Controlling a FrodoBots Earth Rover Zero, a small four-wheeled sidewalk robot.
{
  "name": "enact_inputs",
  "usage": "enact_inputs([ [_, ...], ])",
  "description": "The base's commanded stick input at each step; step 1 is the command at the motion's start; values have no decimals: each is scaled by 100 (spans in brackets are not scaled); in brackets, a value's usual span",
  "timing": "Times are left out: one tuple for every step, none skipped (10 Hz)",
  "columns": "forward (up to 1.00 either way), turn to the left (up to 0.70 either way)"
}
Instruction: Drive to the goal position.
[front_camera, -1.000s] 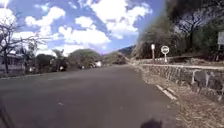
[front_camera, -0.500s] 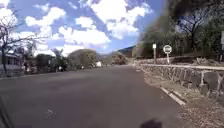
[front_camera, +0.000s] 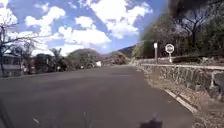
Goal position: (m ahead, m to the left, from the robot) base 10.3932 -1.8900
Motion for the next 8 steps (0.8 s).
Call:
enact_inputs([
  [50, 0],
  [50, 0],
  [50, 0],
  [50, 0],
  [50, 0],
  [50, 0],
  [50, 0],
  [50, 0],
])
